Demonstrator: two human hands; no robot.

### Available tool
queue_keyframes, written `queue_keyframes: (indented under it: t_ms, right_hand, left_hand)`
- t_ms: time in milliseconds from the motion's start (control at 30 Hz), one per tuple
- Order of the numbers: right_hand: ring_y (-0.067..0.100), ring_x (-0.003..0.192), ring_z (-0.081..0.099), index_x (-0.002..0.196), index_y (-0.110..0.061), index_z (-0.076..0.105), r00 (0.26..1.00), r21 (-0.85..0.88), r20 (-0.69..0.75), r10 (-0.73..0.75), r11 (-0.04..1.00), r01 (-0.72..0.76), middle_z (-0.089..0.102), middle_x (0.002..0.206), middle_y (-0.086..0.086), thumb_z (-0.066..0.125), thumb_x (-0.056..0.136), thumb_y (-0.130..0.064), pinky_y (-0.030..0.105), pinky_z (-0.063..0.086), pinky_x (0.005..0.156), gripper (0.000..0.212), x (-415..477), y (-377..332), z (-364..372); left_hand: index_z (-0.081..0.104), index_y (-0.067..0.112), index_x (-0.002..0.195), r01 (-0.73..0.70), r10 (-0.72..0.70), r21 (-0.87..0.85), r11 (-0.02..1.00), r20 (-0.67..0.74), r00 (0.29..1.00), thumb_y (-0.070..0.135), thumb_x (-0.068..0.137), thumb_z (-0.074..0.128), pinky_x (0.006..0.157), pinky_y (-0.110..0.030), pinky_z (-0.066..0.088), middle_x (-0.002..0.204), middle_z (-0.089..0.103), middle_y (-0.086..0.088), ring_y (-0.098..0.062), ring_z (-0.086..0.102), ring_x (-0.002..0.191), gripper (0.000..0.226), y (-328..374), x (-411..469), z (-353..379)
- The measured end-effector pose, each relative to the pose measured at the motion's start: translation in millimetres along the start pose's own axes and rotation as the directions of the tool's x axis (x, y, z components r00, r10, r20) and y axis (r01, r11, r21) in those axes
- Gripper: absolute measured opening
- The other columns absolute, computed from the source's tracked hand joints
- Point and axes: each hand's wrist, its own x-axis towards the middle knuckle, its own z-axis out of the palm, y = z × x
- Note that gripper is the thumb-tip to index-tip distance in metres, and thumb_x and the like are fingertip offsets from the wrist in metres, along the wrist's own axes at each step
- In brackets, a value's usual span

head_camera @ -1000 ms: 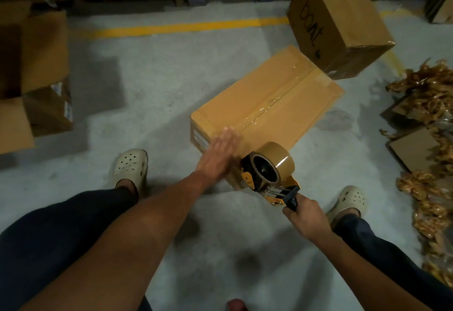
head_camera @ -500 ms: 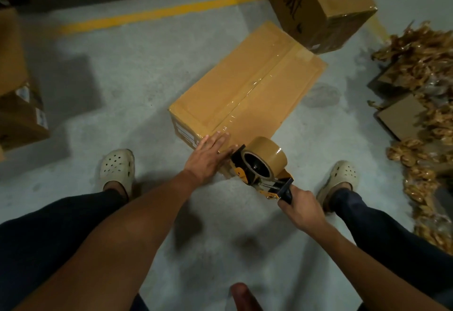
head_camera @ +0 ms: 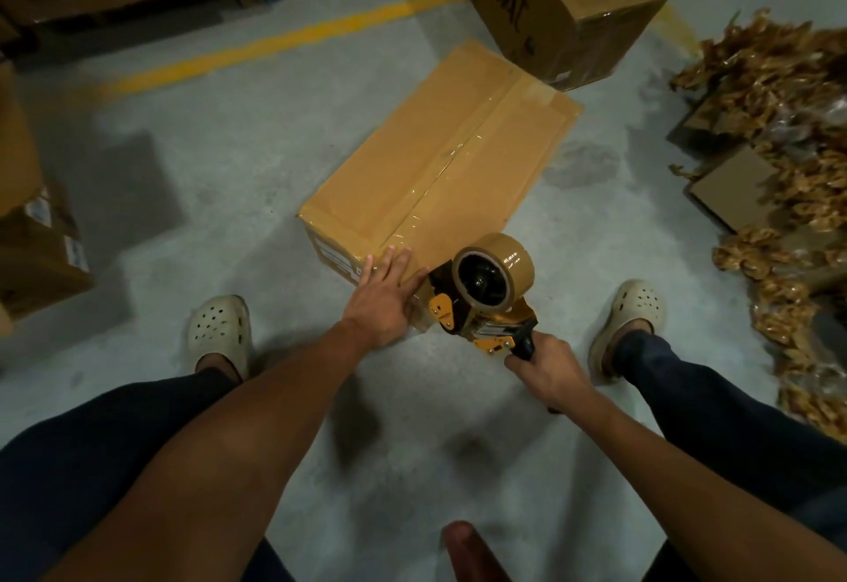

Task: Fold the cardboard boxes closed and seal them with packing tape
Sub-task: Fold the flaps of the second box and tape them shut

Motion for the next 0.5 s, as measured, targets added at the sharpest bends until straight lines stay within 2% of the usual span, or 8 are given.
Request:
queue_keyframes:
  t_ms: [167, 333, 500]
  right_hand:
    - [0.026, 0.068, 0.065, 0.085, -0.016, 0.056, 0.999, 0.116, 0.03, 0.043, 0.992, -0.046, 0.065, 0.075, 0.008, 0.066, 0.084, -0.025, 0.041, 0.057, 0.065, 0.014, -4, 1, 1]
    - [0.022, 0.071, 0.065, 0.091, -0.016, 0.059, 0.998, 0.115, 0.027, 0.055, 0.992, -0.058, 0.066, 0.079, 0.006, 0.066, 0.085, -0.028, 0.039, 0.057, 0.068, 0.015, -5, -1, 0]
    - [0.027, 0.07, 0.067, 0.085, -0.017, 0.06, 0.997, 0.185, 0.039, 0.074, 0.979, -0.08, 0.067, 0.077, 0.008, 0.066, 0.083, -0.027, 0.046, 0.06, 0.069, 0.013, -8, -6, -3]
  left_hand:
    - [0.007, 0.033, 0.157, 0.054, -0.053, -0.041, 0.998, 0.045, 0.998, 0.057, 0.099, 0.024, 0.12, -0.061, -0.003, 0.166, -0.01, -0.01, -0.034, -0.016, 0.15, 0.065, 12, 0, -10]
    - [0.0, 0.034, 0.157, 0.069, -0.069, 0.007, 0.998, 0.123, 0.99, 0.068, 0.095, 0.021, 0.119, -0.063, -0.002, 0.164, -0.017, -0.012, -0.037, -0.02, 0.149, 0.074, 16, 3, -13]
    - [0.001, 0.033, 0.157, 0.096, -0.1, 0.033, 0.995, 0.148, 0.984, 0.063, 0.097, 0.027, 0.118, -0.065, -0.001, 0.165, -0.013, -0.014, -0.041, -0.016, 0.149, 0.073, 22, 7, -18]
